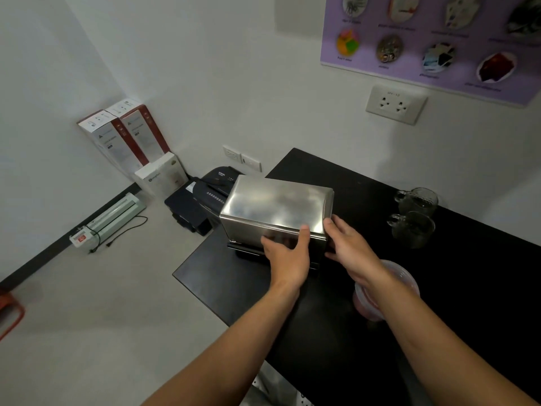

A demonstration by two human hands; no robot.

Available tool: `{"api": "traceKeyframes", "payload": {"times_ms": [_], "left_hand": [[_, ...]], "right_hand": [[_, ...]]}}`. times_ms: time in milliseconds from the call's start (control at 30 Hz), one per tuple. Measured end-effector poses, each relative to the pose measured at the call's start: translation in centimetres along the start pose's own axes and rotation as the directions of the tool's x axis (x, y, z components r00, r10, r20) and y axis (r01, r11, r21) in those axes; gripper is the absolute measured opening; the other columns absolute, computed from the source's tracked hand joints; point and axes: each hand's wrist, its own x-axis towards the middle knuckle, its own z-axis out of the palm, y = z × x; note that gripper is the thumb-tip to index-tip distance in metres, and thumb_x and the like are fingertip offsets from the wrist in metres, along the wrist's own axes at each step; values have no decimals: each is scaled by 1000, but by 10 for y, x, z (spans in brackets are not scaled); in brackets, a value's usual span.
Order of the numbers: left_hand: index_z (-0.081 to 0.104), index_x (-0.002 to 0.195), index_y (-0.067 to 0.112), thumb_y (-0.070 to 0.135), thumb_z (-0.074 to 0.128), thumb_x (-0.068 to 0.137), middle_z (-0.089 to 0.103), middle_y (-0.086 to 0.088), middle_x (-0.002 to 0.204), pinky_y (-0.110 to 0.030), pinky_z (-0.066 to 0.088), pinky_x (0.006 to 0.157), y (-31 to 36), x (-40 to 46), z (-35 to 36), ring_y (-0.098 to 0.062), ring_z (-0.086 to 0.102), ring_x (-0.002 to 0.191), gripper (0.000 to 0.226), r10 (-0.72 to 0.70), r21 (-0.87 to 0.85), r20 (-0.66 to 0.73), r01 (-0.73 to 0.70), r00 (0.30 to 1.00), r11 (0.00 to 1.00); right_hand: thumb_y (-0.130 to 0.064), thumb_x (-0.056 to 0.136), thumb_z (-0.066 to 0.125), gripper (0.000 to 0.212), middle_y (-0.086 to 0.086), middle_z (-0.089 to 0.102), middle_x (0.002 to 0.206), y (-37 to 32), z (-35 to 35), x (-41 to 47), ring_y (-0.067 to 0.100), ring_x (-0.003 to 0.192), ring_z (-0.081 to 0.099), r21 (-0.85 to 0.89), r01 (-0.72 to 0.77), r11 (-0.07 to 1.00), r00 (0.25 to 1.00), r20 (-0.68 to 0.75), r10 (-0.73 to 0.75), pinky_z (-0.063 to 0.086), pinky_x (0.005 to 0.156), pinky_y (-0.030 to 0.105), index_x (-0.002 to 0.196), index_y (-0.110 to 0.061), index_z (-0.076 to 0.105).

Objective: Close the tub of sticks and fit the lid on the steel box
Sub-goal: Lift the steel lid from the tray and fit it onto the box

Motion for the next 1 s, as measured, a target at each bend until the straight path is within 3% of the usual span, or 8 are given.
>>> {"api": "traceKeyframes", "payload": {"times_ms": [67, 133, 367, 533, 733, 833, 900, 1000], "left_hand": [[10, 165, 16, 55, 75, 88, 29, -10, 168, -30, 36, 116, 1, 0, 7, -24, 43, 147, 108, -6, -19, -31, 5, 999, 1000], [8, 165, 14, 55, 74, 90, 23, -12, 169, -26, 32, 107, 1, 0, 10, -26, 40, 147, 108, -9, 9, -45, 10, 999, 1000], [8, 165, 13, 55, 71, 92, 19, -14, 171, -27, 30, 109, 0, -2, 11, -27, 30, 153, 105, -2, 64, -65, 6, 998, 998], [9, 165, 14, 55, 72, 91, 20, -13, 171, -31, 32, 113, 0, -4, 9, -28, 29, 154, 105, -6, 70, -63, 10, 998, 998], [14, 165, 16, 48, 76, 91, 23, -10, 170, -32, 36, 114, 8, -3, -9, -26, 35, 152, 101, 16, 41, -80, -13, 997, 999], [11, 165, 15, 43, 75, 92, 15, -8, 172, -46, 29, 127, 22, -7, -21, -28, 23, 158, 101, 169, 119, -121, -155, 978, 981], [13, 163, 16, 42, 69, 94, 17, -7, 171, -49, 30, 127, 35, -12, -26, -27, 23, 158, 93, 328, 173, -102, -308, 939, 935], [34, 158, 13, 33, 57, 102, 40, -1, 158, -25, 35, 119, 57, -9, -27, -8, 37, 143, 64, 558, 325, 107, -559, 823, 763]], "right_hand": [[-53, 104, 47, 21, -52, 64, 93, 4, 3, -4, -12, 98, 60, -32, 31, 999, 999, -26, -32, 50, 91, 31, 122, -63, 52], [-55, 104, 46, 41, -56, 60, 89, 6, 4, -5, -16, 98, 57, -77, 60, 995, 997, -47, -64, 48, 102, 35, 144, -50, 48], [-53, 106, 40, 57, -11, 56, 149, 8, 9, -8, 5, 127, 49, -178, 104, 978, 988, -95, -122, 45, 107, 35, 160, -35, 32], [-55, 107, 35, 60, -4, 49, 158, 12, 14, -7, 18, 142, 47, -246, 99, 964, 981, -139, -136, 37, 102, 29, 162, -34, 27], [-50, 103, 50, 54, -34, 62, 126, 10, 3, -1, 6, 129, 56, -113, 143, 983, 986, -67, -151, 46, 104, 31, 155, -38, 40], [-46, 102, 56, 66, -17, 53, 147, -3, 0, 5, 1, 127, 53, -78, 155, 985, 980, -111, -163, 43, 108, 25, 160, -25, 33], [-42, 103, 55, 64, -30, 51, 140, -15, -1, 8, -13, 118, 54, -142, 204, 969, 967, -124, -222, 40, 95, 5, 160, -21, 35], [-35, 106, 50, 54, -16, 48, 153, -29, -1, 13, -5, 136, 44, -335, 296, 894, 928, -121, -353, 26, 98, 0, 157, -20, 40]]}}
